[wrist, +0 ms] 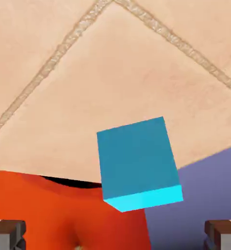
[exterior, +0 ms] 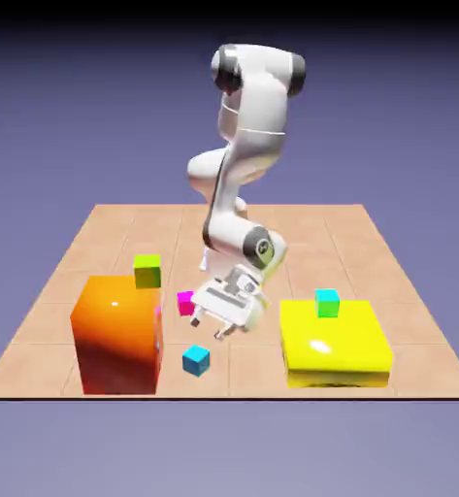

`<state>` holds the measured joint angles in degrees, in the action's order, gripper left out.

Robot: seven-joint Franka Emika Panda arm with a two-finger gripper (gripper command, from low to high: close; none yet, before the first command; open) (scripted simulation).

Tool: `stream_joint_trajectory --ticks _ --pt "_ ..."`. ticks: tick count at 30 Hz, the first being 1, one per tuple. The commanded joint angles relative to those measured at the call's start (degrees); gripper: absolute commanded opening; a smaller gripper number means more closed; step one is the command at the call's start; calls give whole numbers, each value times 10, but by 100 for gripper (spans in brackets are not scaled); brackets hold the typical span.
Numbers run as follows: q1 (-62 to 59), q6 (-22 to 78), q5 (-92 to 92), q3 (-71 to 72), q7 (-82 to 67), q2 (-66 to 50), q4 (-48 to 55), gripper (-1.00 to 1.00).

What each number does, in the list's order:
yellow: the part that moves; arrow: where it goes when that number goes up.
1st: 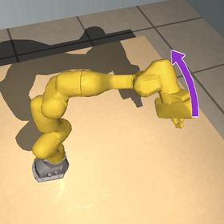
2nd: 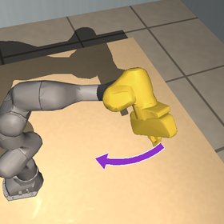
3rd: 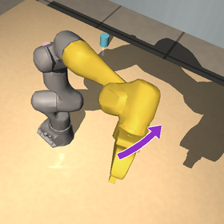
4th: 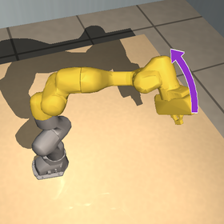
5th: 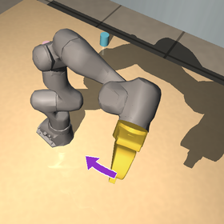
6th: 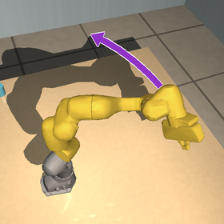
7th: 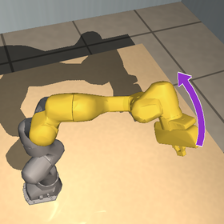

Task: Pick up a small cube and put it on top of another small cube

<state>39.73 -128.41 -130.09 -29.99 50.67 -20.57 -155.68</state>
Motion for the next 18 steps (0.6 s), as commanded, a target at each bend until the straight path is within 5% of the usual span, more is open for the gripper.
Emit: stream_joint_trajectory --ticks 1,10,11,18 --pt "7 9 -25 -6 2 -10 1 0" --pt "-39 8 -105 9 62 -146 100 0" --pt "-39 8 -105 9 62 -146 100 -100" --pt "16 21 -59 -15 2 -25 3 -100"
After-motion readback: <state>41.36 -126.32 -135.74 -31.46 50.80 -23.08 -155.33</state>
